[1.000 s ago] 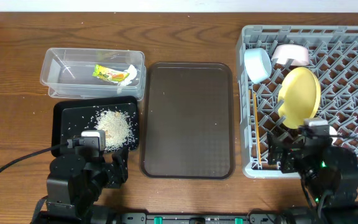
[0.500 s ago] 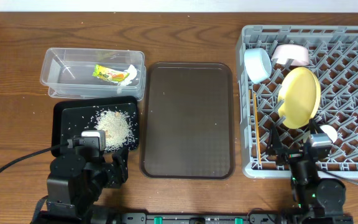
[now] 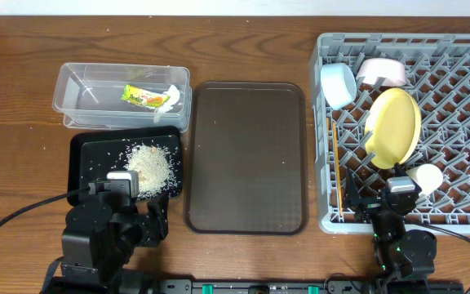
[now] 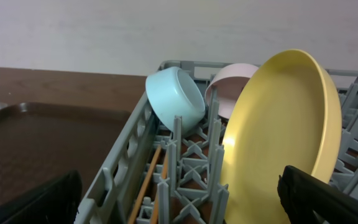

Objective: Sort waste into correct bins and load items into the dishwasher rack

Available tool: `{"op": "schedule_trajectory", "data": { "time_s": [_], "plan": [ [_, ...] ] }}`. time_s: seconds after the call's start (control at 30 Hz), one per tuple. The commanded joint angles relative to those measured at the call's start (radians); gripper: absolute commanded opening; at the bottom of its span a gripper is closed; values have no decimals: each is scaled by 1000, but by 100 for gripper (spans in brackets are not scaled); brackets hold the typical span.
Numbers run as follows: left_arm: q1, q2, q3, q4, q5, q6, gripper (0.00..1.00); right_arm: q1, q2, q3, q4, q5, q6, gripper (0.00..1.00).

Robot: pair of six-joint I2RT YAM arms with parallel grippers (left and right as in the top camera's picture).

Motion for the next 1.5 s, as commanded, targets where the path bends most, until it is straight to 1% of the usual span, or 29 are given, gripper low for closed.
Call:
{"op": "schedule_trajectory", "data": {
  "time_s": [0.0, 1.1, 1.2, 1.47],
  "plan": [
    [-3, -2, -4, 2, 2, -8, 67, -6, -1, -1, -5, 14, -19, 99],
    [-3, -2, -4, 2, 2, -8, 67, -6, -1, -1, -5, 14, -18, 99],
    [-3, -2, -4, 2, 2, -8, 67, -6, -25, -1, 17, 14, -18, 99],
    [-3, -2, -4, 2, 2, -8, 67, -6, -25, -1, -4, 14, -18, 99]
  ]
}}
